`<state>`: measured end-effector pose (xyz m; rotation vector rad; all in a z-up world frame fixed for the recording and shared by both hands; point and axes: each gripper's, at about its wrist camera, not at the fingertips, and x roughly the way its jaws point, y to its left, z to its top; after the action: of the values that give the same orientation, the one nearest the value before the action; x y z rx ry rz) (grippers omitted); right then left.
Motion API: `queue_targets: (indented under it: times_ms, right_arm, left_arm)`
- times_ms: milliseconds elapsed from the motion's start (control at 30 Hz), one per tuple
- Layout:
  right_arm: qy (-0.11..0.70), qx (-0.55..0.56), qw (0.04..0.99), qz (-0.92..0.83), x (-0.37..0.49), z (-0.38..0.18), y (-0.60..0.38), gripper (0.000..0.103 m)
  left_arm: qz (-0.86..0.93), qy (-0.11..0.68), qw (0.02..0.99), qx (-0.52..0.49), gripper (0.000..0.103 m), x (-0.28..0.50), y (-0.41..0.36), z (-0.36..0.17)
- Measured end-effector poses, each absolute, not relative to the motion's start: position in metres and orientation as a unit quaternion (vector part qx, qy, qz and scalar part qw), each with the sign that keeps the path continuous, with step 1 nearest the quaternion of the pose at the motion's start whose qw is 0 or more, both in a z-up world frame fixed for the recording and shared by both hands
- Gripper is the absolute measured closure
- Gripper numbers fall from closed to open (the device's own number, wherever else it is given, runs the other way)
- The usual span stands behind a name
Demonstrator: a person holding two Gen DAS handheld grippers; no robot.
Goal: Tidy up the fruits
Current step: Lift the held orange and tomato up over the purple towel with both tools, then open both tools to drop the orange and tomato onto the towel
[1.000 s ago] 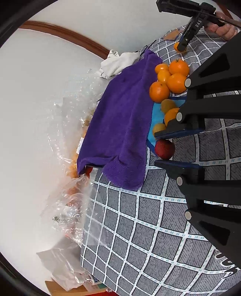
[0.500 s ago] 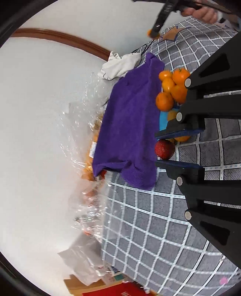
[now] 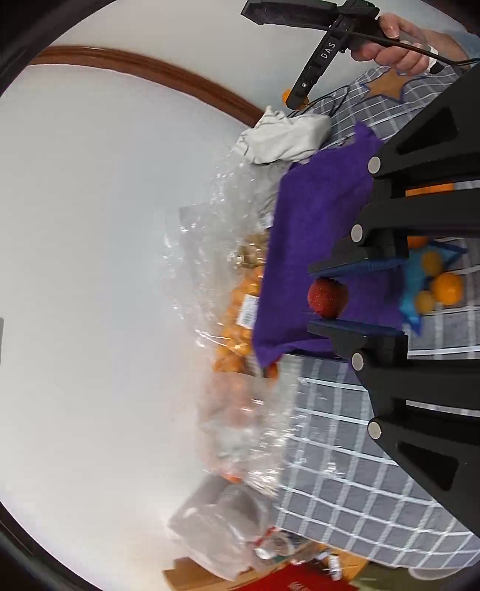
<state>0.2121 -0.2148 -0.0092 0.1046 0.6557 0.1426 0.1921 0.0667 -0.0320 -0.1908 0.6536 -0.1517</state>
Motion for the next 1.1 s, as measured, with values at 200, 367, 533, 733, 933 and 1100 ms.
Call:
queue_targets:
  times_ms: [200, 367, 533, 733, 933, 1100]
  right_arm:
    - [0.325, 0.069, 0.941, 0.062, 0.262, -0.006, -0.218, 0.07]
    - [0.351, 0.083, 0.931, 0.062, 0.301, -0.025, -0.222, 0.07]
    - [0.384, 0.079, 0.918, 0.056, 0.325, -0.06, -0.224, 0.07]
    - [0.44, 0.047, 0.896, 0.037, 0.348, -0.101, -0.222, 0.07]
    - [0.486, 0.031, 0.873, 0.024, 0.361, -0.132, -0.221, 0.07]
    - [0.499, 0.02, 0.866, 0.019, 0.364, -0.142, -0.22, 0.07]
  left_arm:
    - [-0.084, 0.32, 0.938, -0.102, 0.081, 0.242, 0.057, -0.026]
    - [-0.079, 0.322, 0.938, -0.103, 0.081, 0.28, 0.049, -0.04]
    - [-0.069, 0.349, 0.928, -0.112, 0.081, 0.316, 0.046, -0.069]
    - [-0.049, 0.406, 0.907, -0.096, 0.081, 0.346, 0.05, -0.114]
    - [-0.049, 0.444, 0.89, -0.092, 0.081, 0.357, 0.051, -0.14]
    - [-0.046, 0.459, 0.883, -0.082, 0.081, 0.359, 0.048, -0.15]
